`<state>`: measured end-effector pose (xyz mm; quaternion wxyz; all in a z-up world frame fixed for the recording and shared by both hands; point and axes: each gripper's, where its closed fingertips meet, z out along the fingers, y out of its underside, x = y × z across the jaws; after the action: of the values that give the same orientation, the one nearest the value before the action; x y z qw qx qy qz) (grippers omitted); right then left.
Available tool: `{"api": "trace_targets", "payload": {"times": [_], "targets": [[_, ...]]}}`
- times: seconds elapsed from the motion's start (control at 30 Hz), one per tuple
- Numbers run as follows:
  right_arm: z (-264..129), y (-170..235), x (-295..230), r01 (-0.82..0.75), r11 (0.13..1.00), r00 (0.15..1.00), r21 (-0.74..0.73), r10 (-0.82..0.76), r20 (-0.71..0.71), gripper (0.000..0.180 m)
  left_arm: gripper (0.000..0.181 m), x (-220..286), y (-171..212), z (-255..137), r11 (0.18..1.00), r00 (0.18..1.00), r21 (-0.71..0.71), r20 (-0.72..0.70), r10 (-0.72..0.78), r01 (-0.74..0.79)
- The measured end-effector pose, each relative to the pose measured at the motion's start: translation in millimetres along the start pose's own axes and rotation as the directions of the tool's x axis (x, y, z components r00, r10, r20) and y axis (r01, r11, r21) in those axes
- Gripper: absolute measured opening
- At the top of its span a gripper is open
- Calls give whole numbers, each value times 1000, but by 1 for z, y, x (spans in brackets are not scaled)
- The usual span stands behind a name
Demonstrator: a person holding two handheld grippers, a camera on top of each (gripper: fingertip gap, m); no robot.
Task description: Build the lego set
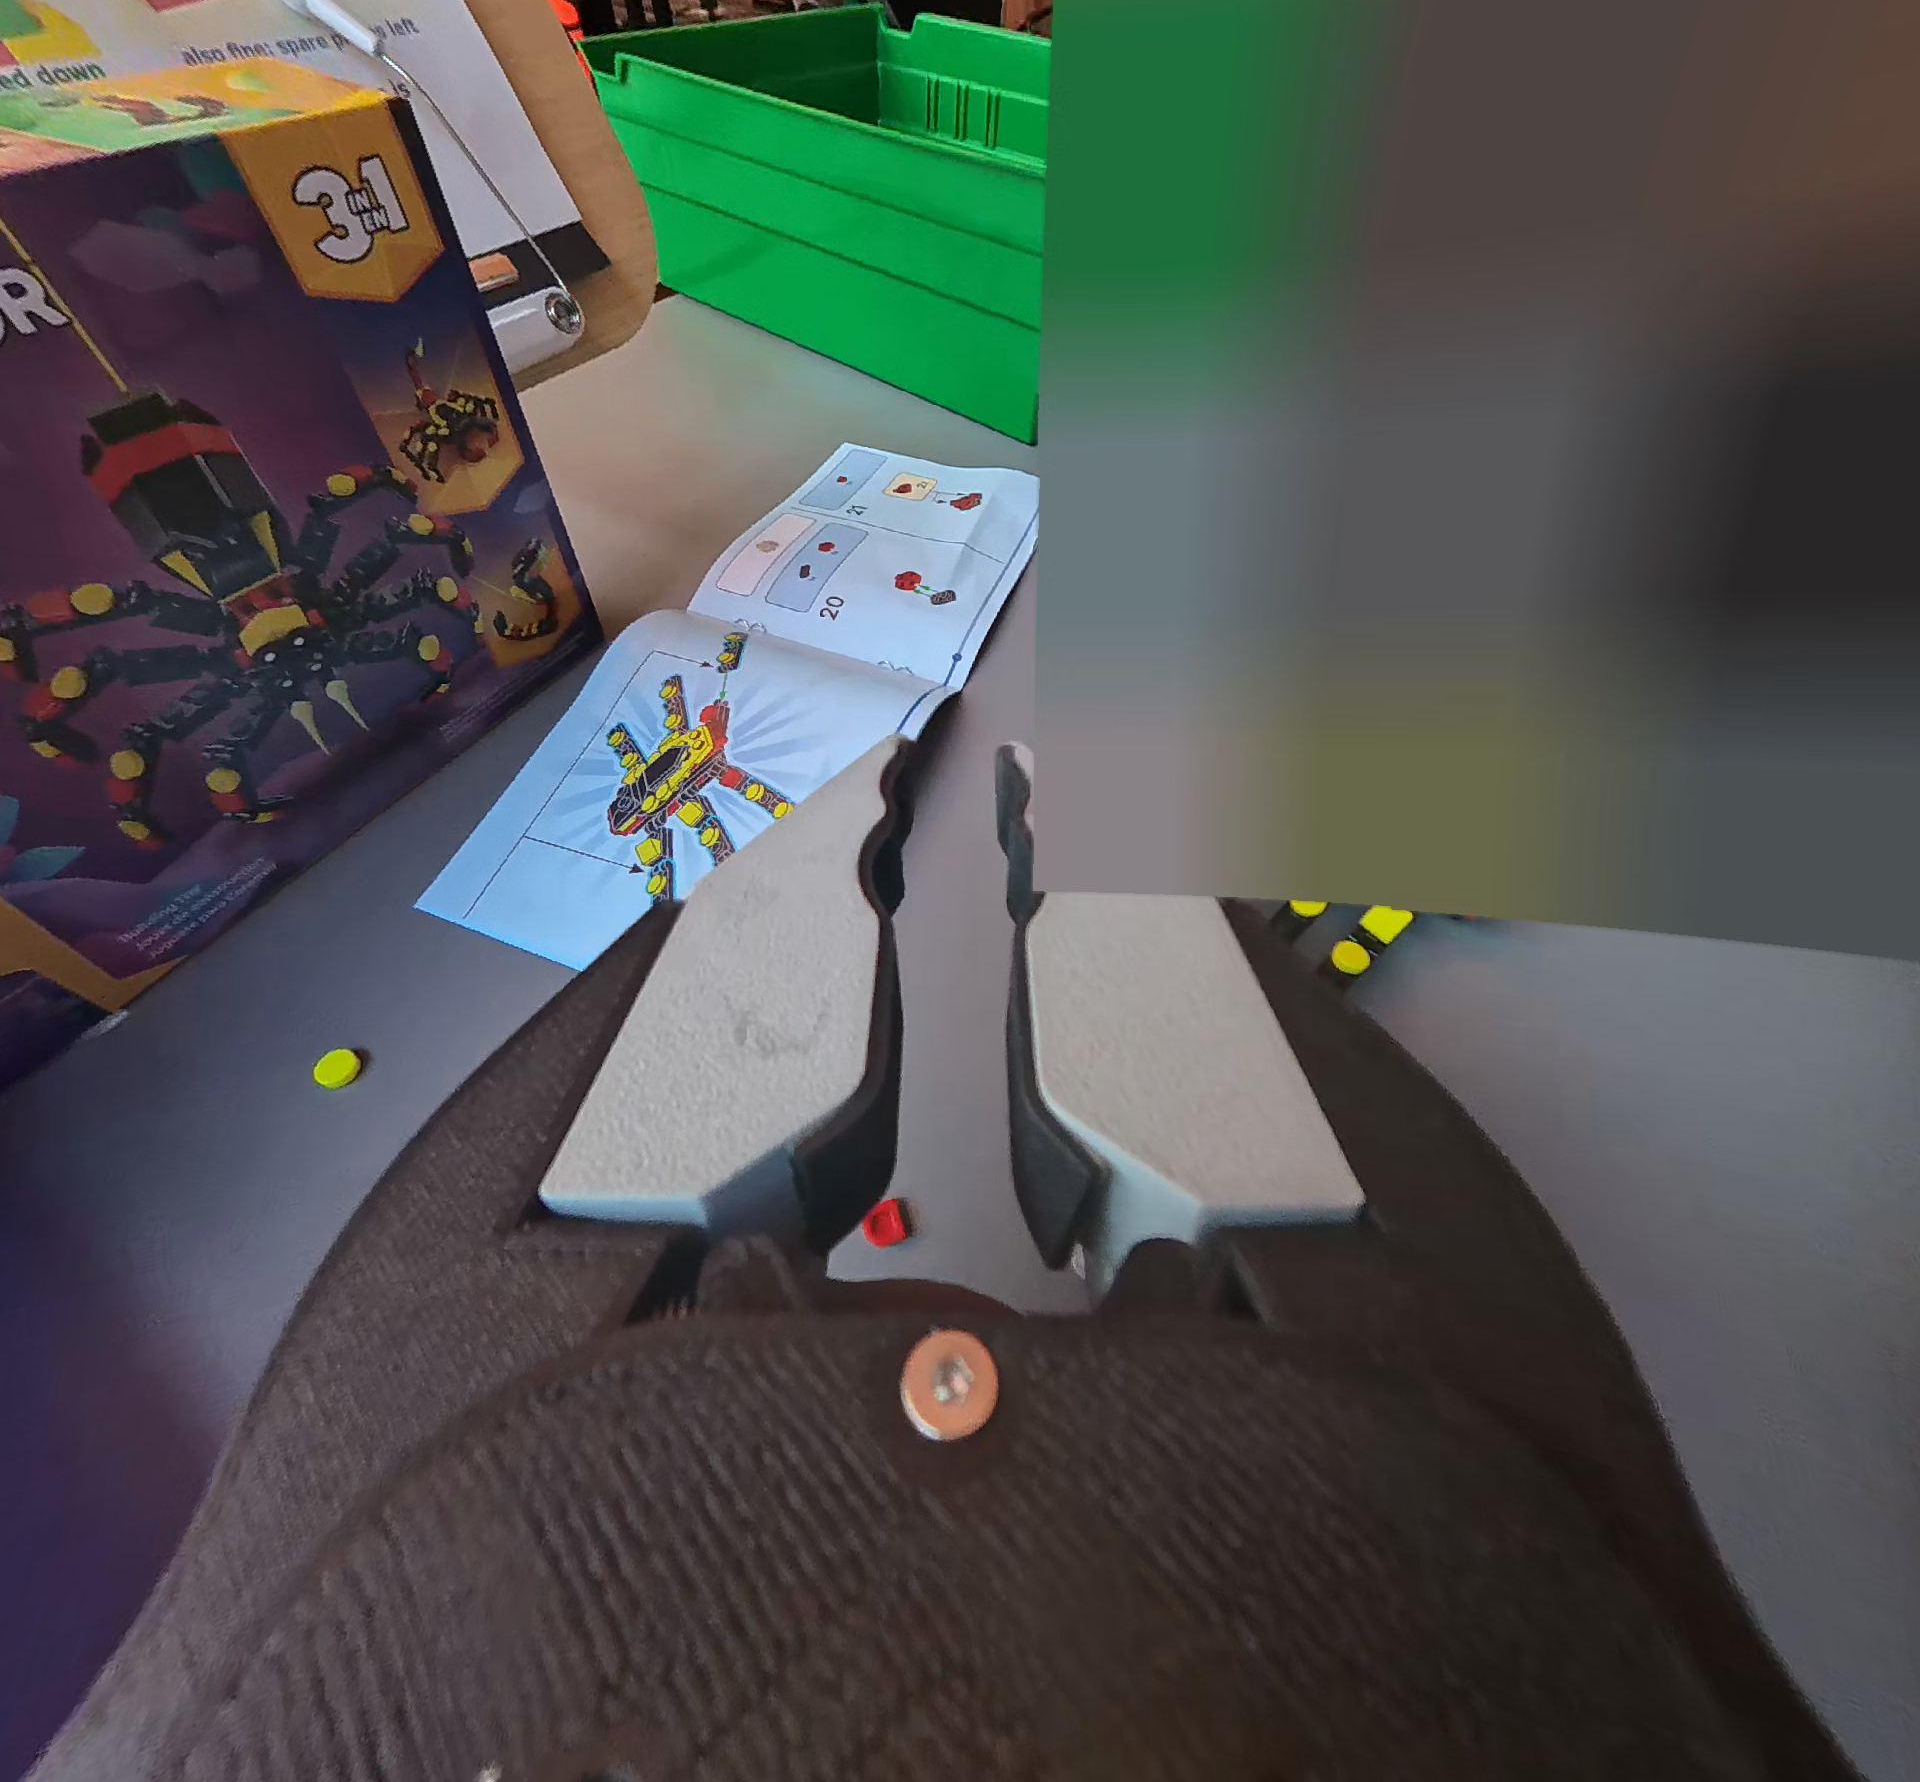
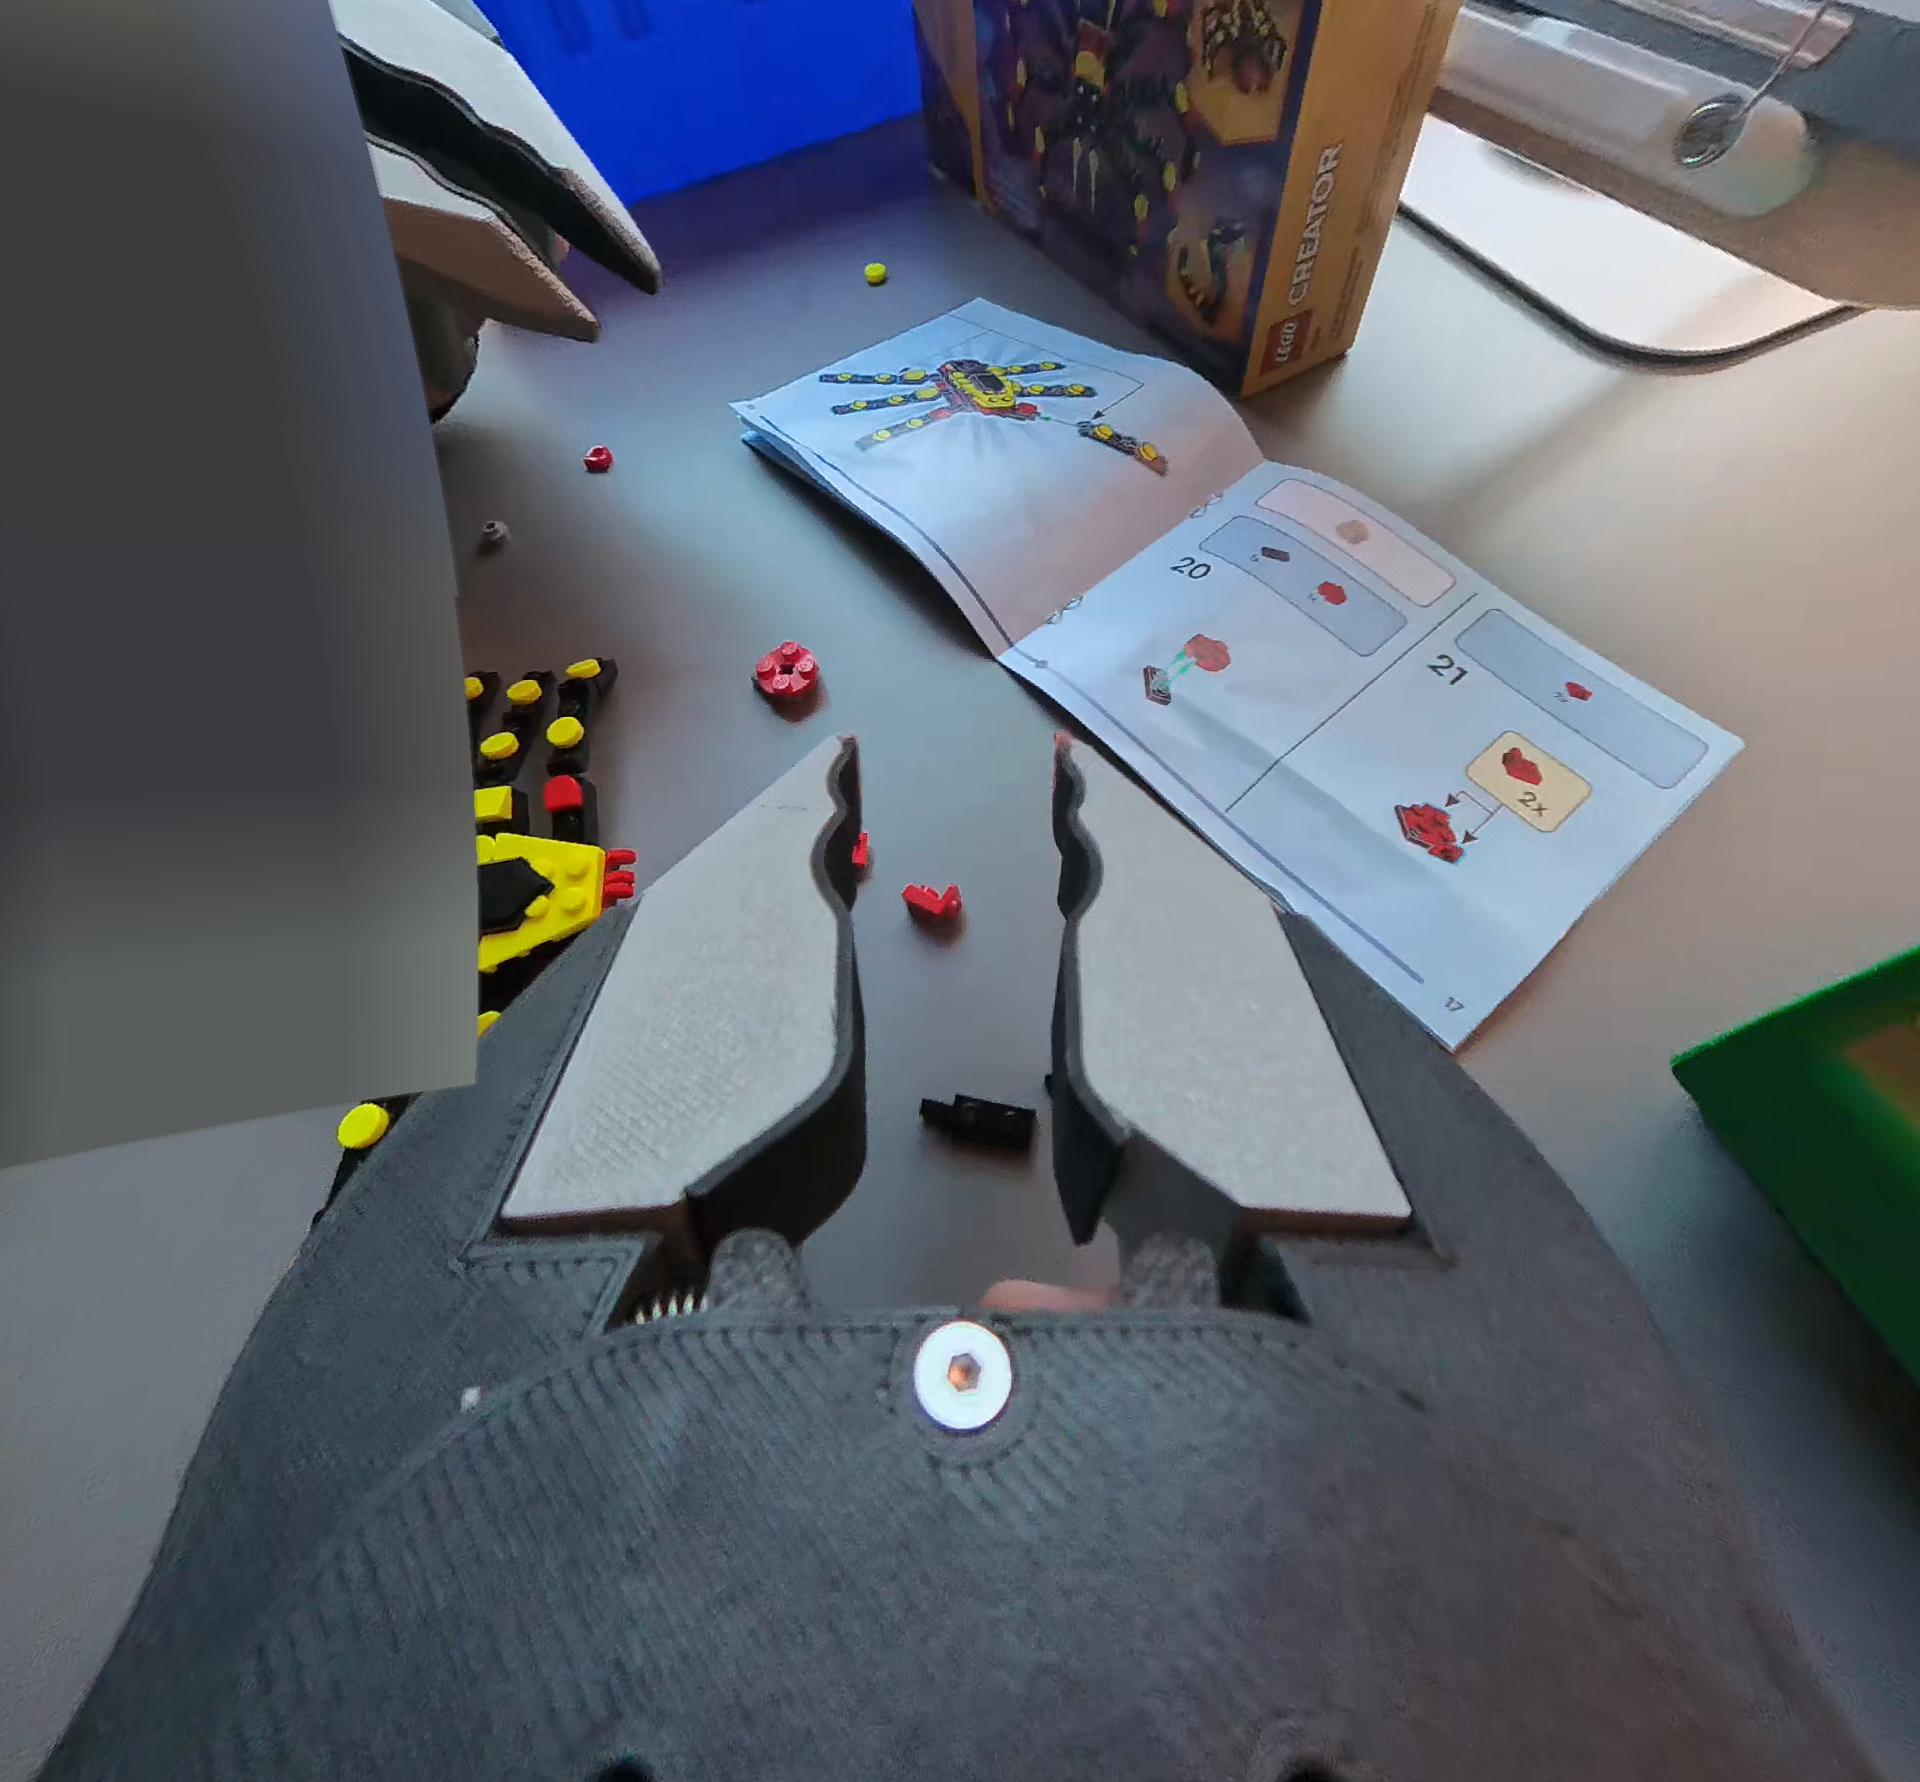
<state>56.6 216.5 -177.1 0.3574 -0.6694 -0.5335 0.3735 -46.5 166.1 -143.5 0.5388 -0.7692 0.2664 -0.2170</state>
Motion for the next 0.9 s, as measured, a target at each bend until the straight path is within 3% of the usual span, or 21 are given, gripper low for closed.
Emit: {"api": "trace_targets", "payload": {"times": [0.13,0.37,0.6,0.67,0.77,0.9], "targets": [[-2,1,2,63,998,998,-5,-63,-1,35,12,1,1,1,1000,1000,-4,-4,-8,8],[-2,13,-10,208,976,972,-63,-200,124,25,14,-2,5,0,999,1000,-31,-5,-27,27],[6,29,-22,333,932,938,-145,-311,154,20,14,-1,13,-1,995,998,-76,18,67,-65],[8,27,-27,359,923,928,-136,-337,160,19,14,3,15,2,990,994,-83,-13,110,-111],[11,26,-35,379,917,918,-124,-355,179,16,19,27,31,11,973,982,-202,-175,76,-112],[14,29,-37,401,905,909,-143,-373,184,17,21,33,29,27,957,972,-241,-204,116,-165]]}}
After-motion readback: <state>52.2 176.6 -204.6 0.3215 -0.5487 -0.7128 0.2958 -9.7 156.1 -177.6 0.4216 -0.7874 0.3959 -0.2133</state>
